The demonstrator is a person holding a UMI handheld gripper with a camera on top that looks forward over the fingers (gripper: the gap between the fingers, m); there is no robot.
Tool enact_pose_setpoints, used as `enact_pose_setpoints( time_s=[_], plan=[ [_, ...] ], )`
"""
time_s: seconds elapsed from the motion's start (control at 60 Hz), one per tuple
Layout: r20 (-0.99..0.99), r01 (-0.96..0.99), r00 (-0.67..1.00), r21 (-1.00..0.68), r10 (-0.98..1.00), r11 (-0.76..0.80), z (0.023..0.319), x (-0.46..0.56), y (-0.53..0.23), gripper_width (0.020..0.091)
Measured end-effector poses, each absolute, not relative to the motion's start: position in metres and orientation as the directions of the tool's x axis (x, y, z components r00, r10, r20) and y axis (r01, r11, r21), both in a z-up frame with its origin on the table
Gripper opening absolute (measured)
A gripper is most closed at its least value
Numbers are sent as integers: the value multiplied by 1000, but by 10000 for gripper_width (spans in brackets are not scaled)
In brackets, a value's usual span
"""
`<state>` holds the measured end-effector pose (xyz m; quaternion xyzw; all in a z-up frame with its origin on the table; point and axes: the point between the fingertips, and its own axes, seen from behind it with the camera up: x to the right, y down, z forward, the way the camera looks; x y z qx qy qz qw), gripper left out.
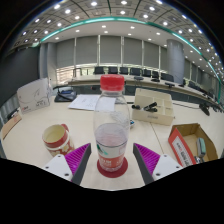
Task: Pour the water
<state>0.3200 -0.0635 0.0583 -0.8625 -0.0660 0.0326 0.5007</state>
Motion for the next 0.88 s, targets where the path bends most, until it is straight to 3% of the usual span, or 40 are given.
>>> enact_pose_setpoints(
  time_s=[0.133, 0.533, 0.883],
  plan=[
    [89, 111, 994, -833, 65, -542, 85, 327, -107, 856],
    [106, 35, 991, -800, -83, -599, 202, 236, -288, 860],
    [138, 73, 988, -800, -64, -596, 221, 193, -341, 860]
  ],
)
